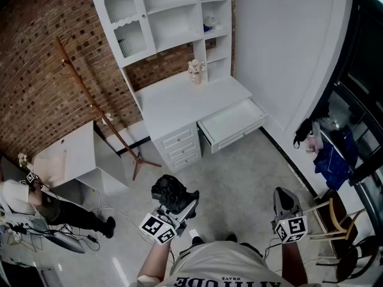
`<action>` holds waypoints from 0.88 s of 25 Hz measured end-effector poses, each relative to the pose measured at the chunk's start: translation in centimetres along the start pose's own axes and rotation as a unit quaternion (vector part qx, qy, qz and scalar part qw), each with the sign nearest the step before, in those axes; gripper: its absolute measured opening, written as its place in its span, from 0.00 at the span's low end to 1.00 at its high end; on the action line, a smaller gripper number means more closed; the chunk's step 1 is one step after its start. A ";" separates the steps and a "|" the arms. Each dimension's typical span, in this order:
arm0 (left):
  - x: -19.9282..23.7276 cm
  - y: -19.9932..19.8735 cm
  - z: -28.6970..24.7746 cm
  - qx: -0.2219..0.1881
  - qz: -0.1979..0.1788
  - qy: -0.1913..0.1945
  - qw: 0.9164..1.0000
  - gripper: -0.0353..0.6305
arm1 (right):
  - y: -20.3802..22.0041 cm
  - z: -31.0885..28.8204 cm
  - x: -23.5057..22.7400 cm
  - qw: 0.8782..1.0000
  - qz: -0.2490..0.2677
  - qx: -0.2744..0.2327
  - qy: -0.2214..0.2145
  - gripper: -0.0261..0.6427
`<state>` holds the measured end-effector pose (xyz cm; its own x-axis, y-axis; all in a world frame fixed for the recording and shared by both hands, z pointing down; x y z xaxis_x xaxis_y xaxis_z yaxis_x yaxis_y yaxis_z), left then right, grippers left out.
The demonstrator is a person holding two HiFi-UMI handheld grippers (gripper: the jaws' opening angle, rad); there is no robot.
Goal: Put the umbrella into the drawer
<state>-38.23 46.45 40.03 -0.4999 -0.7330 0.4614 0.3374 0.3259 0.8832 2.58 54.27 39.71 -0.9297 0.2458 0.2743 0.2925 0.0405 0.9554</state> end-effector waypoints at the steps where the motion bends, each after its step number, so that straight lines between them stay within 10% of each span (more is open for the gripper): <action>1: 0.0 0.0 0.0 0.001 0.000 0.000 1.000 0.43 | 0.0 0.0 0.0 1.000 0.001 0.000 0.000 0.09; 22: -0.5 0.7 -0.5 0.009 0.000 -0.008 1.000 0.43 | 0.3 0.0 -0.8 1.000 -0.002 0.002 -0.005 0.09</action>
<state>-37.37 46.77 40.42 -0.5115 -0.7236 0.4634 0.3238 0.3372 0.8840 3.39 54.09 39.77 -0.9289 0.2548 0.2687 0.2890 0.0451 0.9563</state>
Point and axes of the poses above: the fingertips, and each gripper's own axes: z backward along the fingers, x to its left, y out of its underside, the point moved 10 cm from there along z, backward along the fingers, and after that the axes turned 15 degrees about z, right-handed, at the moved point
